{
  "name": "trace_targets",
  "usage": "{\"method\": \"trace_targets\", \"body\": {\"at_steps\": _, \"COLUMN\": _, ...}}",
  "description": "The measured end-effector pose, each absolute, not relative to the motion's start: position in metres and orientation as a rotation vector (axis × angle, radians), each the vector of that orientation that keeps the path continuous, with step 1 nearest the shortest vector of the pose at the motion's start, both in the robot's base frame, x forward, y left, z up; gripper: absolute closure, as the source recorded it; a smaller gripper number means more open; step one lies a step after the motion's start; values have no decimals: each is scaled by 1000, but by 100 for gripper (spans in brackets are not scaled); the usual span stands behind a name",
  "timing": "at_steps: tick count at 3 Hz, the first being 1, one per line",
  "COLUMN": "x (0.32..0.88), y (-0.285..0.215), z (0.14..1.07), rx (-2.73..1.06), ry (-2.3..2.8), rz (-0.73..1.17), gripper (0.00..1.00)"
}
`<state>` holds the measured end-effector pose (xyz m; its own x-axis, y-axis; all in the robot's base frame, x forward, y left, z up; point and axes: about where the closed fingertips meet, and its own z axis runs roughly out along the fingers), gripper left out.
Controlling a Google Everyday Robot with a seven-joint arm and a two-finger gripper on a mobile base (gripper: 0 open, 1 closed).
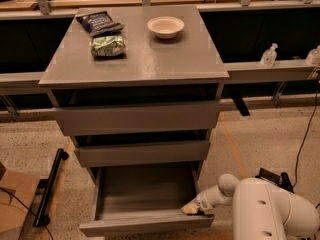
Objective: Open bottom drawer
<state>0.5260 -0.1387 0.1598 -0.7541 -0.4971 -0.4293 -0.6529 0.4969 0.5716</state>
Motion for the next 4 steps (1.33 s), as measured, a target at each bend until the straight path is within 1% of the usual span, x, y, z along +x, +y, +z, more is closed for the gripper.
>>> {"method": "trace_targets", "body": {"at_steps": 1, "x": 526, "y": -139, "z": 160, "rx": -987, "ry": 2532, "rz": 1101, "gripper": 100}}
{"method": "trace_targets", "body": {"at_steps": 2, "x": 525, "y": -137, "z": 161, "rx": -995, "ry": 2529, "rz": 1100, "gripper": 100}}
{"method": "trace_targets", "body": {"at_steps": 3, "x": 515, "y": -113, "z": 174, "rx": -1092, "ry": 2484, "rz": 1093, "gripper": 100}}
{"method": "trace_targets", "body": {"at_steps": 4, "x": 530, "y": -53, "z": 230, "rx": -1361, "ry": 2262, "rz": 956, "gripper": 100}}
